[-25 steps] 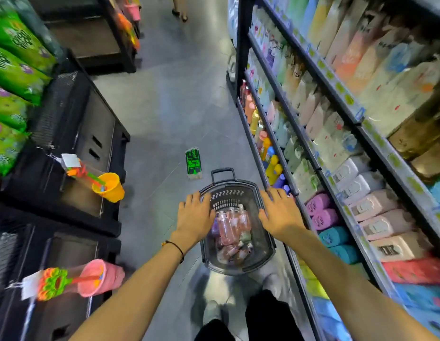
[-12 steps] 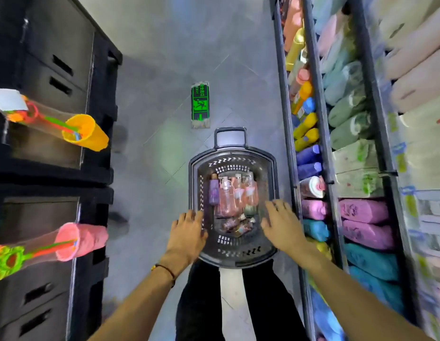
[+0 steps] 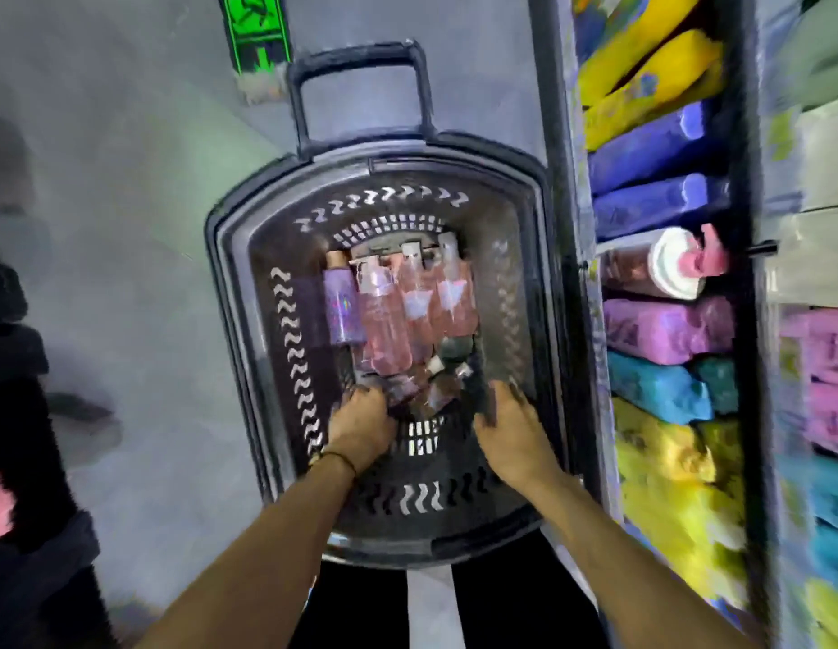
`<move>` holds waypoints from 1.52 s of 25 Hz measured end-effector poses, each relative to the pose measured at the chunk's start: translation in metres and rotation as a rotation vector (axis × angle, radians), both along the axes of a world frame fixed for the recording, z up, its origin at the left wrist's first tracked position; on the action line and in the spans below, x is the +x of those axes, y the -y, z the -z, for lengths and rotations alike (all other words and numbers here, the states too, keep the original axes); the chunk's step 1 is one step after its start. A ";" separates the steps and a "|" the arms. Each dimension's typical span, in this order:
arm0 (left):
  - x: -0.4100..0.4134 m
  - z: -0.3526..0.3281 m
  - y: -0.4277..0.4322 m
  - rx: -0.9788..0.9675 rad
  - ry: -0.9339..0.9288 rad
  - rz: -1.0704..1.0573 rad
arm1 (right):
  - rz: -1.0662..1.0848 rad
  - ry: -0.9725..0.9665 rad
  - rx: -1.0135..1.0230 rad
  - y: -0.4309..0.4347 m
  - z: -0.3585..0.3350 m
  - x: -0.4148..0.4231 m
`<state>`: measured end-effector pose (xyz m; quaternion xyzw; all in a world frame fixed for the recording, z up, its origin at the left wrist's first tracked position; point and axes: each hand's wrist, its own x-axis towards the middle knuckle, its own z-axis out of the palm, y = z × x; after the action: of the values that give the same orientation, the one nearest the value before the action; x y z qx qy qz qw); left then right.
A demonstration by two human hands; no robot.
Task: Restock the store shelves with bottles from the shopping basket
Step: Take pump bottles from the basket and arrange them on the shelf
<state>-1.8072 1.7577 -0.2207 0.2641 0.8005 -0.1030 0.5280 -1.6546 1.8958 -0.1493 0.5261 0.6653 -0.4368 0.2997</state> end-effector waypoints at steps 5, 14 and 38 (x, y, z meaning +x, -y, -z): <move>0.042 0.112 0.003 -0.004 -0.012 -0.109 | 0.272 0.105 -0.043 0.027 0.079 0.013; 0.047 0.166 0.018 0.040 -0.175 0.311 | 0.707 0.231 -0.168 0.053 0.171 0.020; -0.012 0.014 0.015 0.475 0.205 -1.175 | 1.047 0.139 -0.052 0.081 0.216 -0.024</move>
<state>-1.8189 1.7423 -0.2344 -0.1006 0.7581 0.4095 0.4975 -1.6790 1.8151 -0.3652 0.8080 0.2812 -0.5084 0.0978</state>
